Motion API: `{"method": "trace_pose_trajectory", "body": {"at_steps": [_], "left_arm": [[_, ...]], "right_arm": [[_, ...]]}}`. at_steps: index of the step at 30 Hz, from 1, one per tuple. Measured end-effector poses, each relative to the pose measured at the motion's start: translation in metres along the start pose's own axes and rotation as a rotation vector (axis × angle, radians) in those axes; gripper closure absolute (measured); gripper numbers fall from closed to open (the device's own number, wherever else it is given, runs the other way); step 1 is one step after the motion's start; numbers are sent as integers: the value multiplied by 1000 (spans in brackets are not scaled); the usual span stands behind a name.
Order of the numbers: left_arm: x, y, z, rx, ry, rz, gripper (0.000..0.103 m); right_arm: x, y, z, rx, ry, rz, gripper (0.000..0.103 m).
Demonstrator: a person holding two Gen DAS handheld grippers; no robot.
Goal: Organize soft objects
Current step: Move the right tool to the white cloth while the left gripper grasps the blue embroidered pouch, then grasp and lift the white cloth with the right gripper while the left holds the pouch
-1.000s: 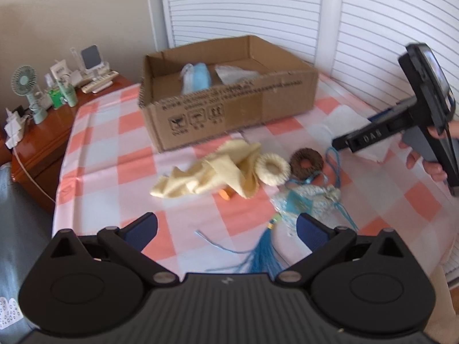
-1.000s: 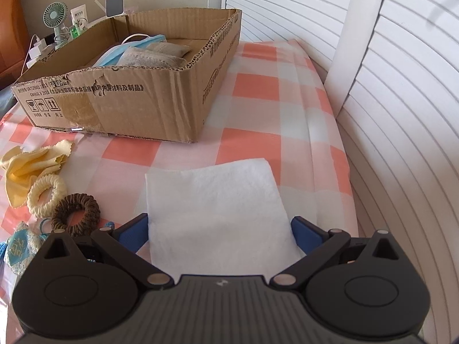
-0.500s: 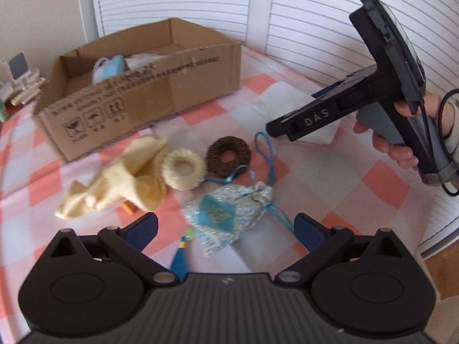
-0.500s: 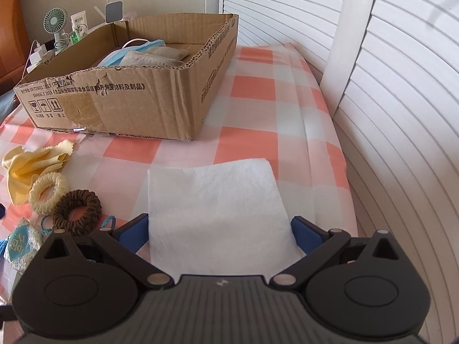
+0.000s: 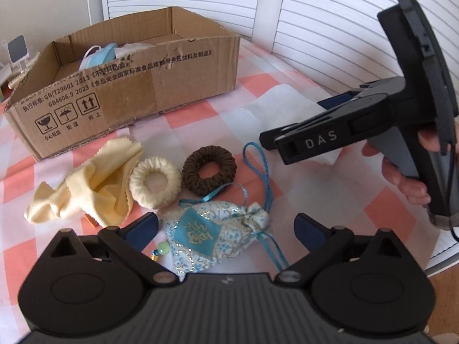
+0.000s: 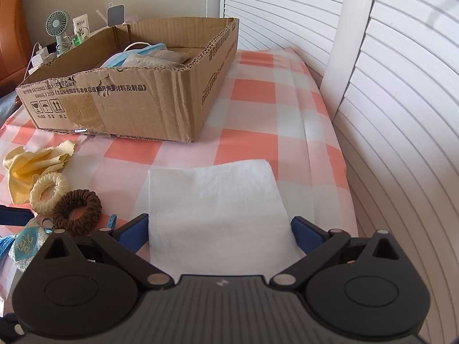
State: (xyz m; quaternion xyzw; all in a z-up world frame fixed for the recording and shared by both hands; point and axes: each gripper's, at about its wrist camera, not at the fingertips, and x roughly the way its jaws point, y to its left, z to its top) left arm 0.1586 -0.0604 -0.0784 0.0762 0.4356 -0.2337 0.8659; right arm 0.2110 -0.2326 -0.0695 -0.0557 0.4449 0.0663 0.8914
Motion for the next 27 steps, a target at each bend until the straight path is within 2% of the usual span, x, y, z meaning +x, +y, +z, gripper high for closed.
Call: {"method": "trace_pose_trajectory", "body": {"at_steps": [3, 10, 16, 19, 21, 24, 27], "left_arm": [[0, 2, -4, 18, -1, 63, 2], [-12, 26, -17, -9, -8, 72, 1], [-8, 17, -11, -10, -14, 57, 6], [-6, 9, -8, 2, -28, 64, 13], [-8, 6, -7, 11, -34, 57, 24], [-12, 6, -9, 14, -32, 58, 34], [-16, 9, -11, 7, -26, 60, 36]], "right_arm": [[0, 0, 0, 0, -2, 0, 0], [-1, 0, -1, -4, -6, 1, 0], [-1, 0, -1, -5, -7, 1, 0], [-1, 0, -1, -6, -8, 2, 0], [-1, -1, -1, -11, -11, 5, 0], [-1, -1, -3, -20, -23, 11, 0], [-3, -1, -6, -41, -34, 28, 0]]}}
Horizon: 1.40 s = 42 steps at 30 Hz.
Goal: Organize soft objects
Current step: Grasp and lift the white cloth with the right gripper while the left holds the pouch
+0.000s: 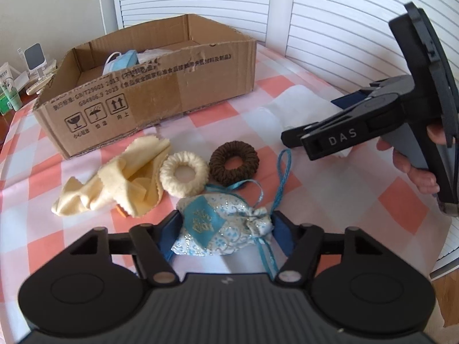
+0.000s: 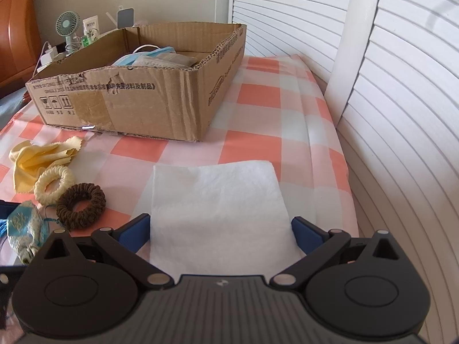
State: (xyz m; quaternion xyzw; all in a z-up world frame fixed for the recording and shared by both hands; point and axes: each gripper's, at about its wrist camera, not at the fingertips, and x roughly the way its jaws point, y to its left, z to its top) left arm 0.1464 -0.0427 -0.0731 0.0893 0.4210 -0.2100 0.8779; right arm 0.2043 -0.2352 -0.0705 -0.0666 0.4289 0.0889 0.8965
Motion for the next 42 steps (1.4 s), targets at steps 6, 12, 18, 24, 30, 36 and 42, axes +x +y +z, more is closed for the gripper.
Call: {"method": "trace_pose_trajectory", "body": {"at_steps": [6, 12, 18, 24, 30, 36, 42], "left_arm": [[-5, 9, -6, -36, -5, 6, 36], [-5, 9, -6, -30, -9, 7, 35], [-5, 8, -7, -21, -12, 17, 33], [-7, 7, -8, -26, -12, 38, 30], [-7, 8, -7, -39, -5, 39, 30], [-7, 7, -6, -45, 4, 50, 30], [-9, 10, -6, -68, 6, 25, 41]], "right_arm": [[1, 3, 1, -50, -8, 34, 0], [2, 13, 6, -79, -12, 41, 5], [-6, 18, 6, -82, -20, 42, 29], [-13, 20, 3, -86, -18, 36, 40], [-15, 23, 2, -111, -30, -11, 20], [-7, 23, 7, -98, -21, -23, 20], [-9, 30, 8, -98, -21, -12, 45]]}}
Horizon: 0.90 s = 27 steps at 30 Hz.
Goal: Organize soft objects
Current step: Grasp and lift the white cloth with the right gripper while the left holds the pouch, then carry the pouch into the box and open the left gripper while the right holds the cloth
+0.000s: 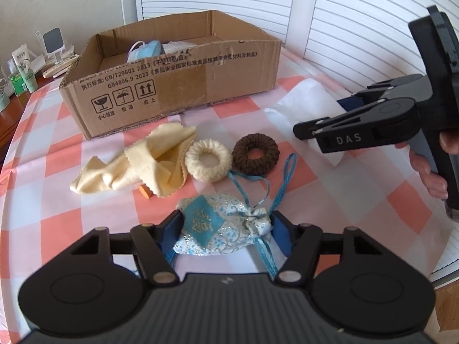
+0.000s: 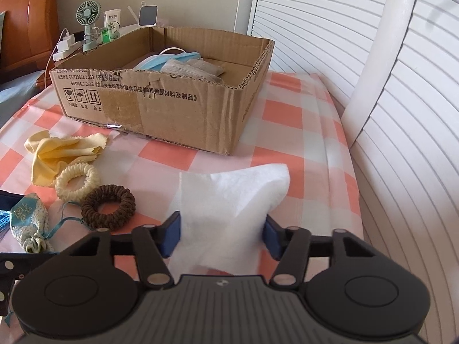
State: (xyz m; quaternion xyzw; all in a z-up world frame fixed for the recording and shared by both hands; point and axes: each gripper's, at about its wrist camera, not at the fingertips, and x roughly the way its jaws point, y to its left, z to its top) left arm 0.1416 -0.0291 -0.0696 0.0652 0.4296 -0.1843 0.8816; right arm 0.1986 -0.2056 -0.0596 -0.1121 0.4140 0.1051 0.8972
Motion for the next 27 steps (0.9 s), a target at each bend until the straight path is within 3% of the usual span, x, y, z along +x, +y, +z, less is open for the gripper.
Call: {"method": "trace_pose_trajectory", "body": {"at_steps": [2, 4, 7, 27], "left_arm": [[-1, 1, 0, 1, 0, -7, 46], [-3, 1, 0, 5, 0, -12, 53], [-6, 2, 0, 7, -4, -21, 54], [-51, 3, 3, 69, -26, -59, 58]], "right_arm": [[-3, 1, 0, 3, -2, 3, 56], [-6, 1, 0, 11, -5, -3, 60], [-11, 0, 0, 19, -12, -1, 63], [-75, 13, -5, 0, -87, 61, 63]]}}
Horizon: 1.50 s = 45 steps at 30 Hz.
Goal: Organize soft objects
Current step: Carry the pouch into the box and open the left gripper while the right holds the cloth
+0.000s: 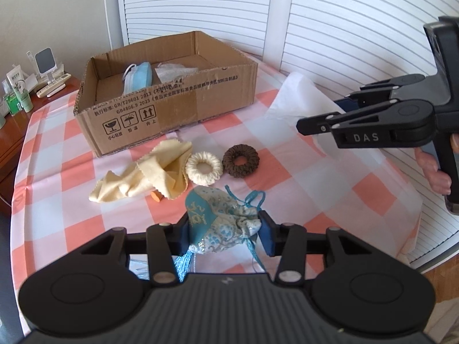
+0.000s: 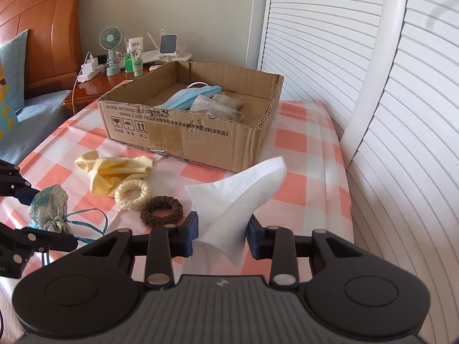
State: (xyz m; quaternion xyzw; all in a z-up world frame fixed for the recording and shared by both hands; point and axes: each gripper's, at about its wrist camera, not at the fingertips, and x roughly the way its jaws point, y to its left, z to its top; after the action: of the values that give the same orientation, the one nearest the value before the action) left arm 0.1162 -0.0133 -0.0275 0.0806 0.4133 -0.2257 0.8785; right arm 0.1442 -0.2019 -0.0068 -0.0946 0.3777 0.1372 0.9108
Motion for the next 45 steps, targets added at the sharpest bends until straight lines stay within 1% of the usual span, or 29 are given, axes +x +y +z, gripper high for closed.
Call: {"method": "trace_pose_trajectory", "body": {"at_steps": [3, 7, 12, 15, 17, 23, 26, 30, 31, 32, 33, 34, 35, 37, 41, 45], "left_arm": [[-9, 3, 5, 10, -8, -2, 58], [-25, 8, 21, 20, -45, -9, 58], [-35, 21, 55, 36, -100, -11, 58], [-35, 32, 80, 54, -128, 18, 58], [-32, 38, 99, 68, -142, 48, 58], [-8, 62, 156, 65, -152, 114, 58], [10, 75, 180, 49, -140, 138, 58], [38, 92, 205, 19, -122, 177, 58], [45, 96, 209, 11, -121, 186, 56], [52, 100, 212, -2, -123, 202, 49], [57, 104, 213, -16, -126, 216, 34], [63, 109, 215, -30, -124, 230, 22], [67, 112, 215, -40, -128, 250, 8], [68, 115, 210, -45, -159, 295, 8], [63, 116, 200, -48, -147, 282, 7], [48, 107, 184, -25, -142, 282, 7]], "right_arm": [[-6, 1, 0, 6, -6, 13, 63], [-11, 1, 3, 15, -15, 24, 63], [-18, 4, 7, 6, -30, 36, 63], [-22, 6, 11, -6, -42, 40, 63], [-25, 7, 13, -15, -51, 36, 63], [-30, 5, 18, -20, -71, 37, 63], [-29, 3, 21, -20, -74, 38, 63], [-27, -1, 24, -12, -84, 38, 63], [-27, -2, 24, -10, -86, 38, 63], [-26, -3, 25, -8, -87, 39, 63], [-25, -4, 25, -8, -86, 39, 63], [-24, -4, 26, -10, -86, 36, 63], [-23, -4, 26, -10, -86, 34, 63], [-22, -3, 26, -9, -84, 37, 63], [-21, -1, 27, -13, -83, 42, 63], [-23, 3, 29, -17, -86, 43, 63]]}}
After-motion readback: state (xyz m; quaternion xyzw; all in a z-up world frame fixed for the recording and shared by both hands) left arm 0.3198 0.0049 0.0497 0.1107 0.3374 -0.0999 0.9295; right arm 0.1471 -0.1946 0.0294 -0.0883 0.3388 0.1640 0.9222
